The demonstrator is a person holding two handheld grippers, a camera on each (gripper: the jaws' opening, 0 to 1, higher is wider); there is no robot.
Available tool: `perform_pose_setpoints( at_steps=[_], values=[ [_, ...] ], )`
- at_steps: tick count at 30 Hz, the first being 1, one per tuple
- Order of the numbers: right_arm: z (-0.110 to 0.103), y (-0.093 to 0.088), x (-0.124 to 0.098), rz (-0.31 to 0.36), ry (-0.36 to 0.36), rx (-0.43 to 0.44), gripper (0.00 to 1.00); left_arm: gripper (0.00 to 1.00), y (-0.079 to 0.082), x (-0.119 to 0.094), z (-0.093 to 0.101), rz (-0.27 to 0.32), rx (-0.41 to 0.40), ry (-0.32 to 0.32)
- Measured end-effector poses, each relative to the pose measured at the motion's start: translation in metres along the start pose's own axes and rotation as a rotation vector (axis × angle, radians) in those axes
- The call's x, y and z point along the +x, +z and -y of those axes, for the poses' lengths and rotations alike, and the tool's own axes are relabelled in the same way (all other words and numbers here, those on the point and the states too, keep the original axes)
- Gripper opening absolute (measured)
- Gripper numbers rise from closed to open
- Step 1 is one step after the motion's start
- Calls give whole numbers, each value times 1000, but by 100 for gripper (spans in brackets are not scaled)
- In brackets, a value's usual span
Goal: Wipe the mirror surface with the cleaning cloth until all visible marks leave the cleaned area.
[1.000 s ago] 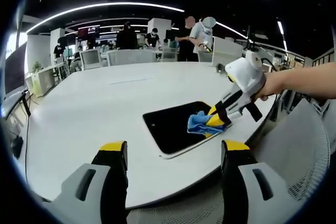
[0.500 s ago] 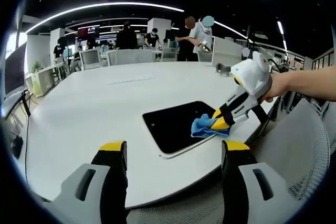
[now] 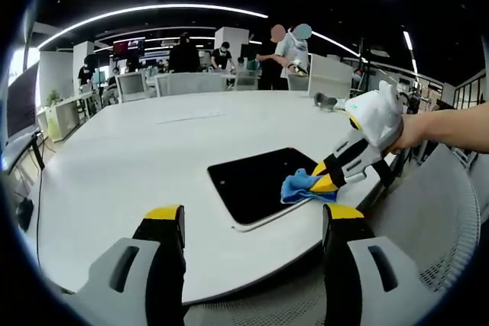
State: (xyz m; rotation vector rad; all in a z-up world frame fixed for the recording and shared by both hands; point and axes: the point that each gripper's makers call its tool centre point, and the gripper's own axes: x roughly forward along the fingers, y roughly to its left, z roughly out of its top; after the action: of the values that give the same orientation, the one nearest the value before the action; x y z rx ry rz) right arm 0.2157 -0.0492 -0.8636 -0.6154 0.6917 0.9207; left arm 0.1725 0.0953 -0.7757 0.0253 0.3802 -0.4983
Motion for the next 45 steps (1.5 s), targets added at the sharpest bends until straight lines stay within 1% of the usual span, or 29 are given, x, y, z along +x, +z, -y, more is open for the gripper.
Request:
perform_pose_setpoints(
  at_steps=[3, 11, 16, 22, 27, 37, 45],
  values=[
    [1, 0, 0, 6, -7, 12, 0, 72, 0, 0, 0, 0, 0, 0],
    [1, 0, 0, 9, 0, -11, 0, 72, -1, 0, 0, -3, -1, 2],
    [2, -1, -1, 21, 2, -5, 0, 72, -1, 0, 0, -6, -2, 1],
    [3, -1, -1, 21, -7, -12, 0, 72, -1, 0, 0, -8, -2, 1],
    [11, -11, -8, 4, -19, 4, 0, 72, -1, 1, 0, -11, -2, 0],
    [24, -30, -20, 0, -44, 83, 0, 72, -1, 1, 0, -8, -2, 0],
    [27, -36, -23, -16, -57, 94, 0, 72, 0, 1, 0, -3, -1, 0]
  ],
)
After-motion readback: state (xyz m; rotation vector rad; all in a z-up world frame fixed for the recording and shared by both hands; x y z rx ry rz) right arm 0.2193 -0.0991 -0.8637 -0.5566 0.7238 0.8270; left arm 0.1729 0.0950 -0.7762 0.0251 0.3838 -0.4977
